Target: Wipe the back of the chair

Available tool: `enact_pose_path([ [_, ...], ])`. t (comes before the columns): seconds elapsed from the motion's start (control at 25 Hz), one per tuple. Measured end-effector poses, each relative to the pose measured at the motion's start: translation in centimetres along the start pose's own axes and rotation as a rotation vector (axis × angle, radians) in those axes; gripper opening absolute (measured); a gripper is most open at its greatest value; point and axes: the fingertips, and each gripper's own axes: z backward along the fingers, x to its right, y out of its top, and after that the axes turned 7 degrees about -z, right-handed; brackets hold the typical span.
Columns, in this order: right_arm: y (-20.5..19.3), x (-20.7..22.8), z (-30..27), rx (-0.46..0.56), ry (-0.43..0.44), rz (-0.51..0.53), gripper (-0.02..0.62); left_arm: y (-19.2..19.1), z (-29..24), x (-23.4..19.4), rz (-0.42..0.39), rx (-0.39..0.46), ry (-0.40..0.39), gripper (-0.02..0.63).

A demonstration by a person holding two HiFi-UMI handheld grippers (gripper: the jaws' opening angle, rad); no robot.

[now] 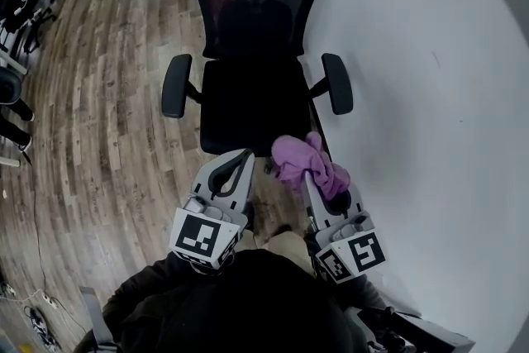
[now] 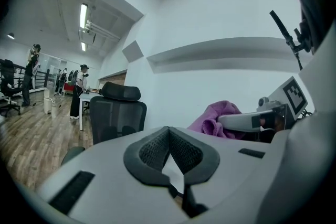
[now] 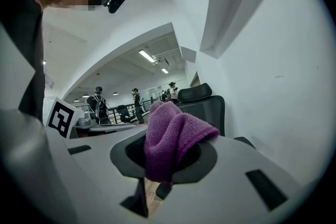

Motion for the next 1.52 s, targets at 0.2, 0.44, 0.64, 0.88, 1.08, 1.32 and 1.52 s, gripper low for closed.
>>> enact_pose_path([
  [0.2, 2.3, 1.0, -1.9, 0.026, -0.018, 0.022, 0.074, 0.4, -2.0, -0.9, 0.001, -0.017, -0.02, 0.0],
  [0.44, 6.7, 6.2, -6.5, 0.053, 0.023, 0.052, 0.074, 2.2, -8.7, -2.7, -0.017, -0.031, 0.014, 0.0],
  [0.64, 9.5, 10.6, -9.8, 0.034, 0.097, 0.064, 0.075, 3.4, -14.1, -3.4, 0.004, -0.047, 0.086, 0.0],
  [0.88, 13.0, 14.9, -13.1, -0.025, 0.189, 0.083, 0.074, 7.0, -20.6, -3.5, 0.036, -0.018, 0.168, 0.0],
  [1.08, 14.4, 16.7, -17.2, -0.041, 0.236, 0.09, 0.074, 7.3, -23.6, -6.2, 0.048, -0.025, 0.225, 0.0],
  [1.32, 14.7, 18.5, -21.3, -0.051, 0.253, 0.089, 0.074, 7.2, -25.6, -9.6, 0.042, -0.033, 0.263, 0.0],
  [1.52, 15.2, 19.2, -26.3, -0.026, 0.23, 0.101, 0.075, 6.6, -27.3, -14.2, 0.048, -0.031, 0.261, 0.001],
])
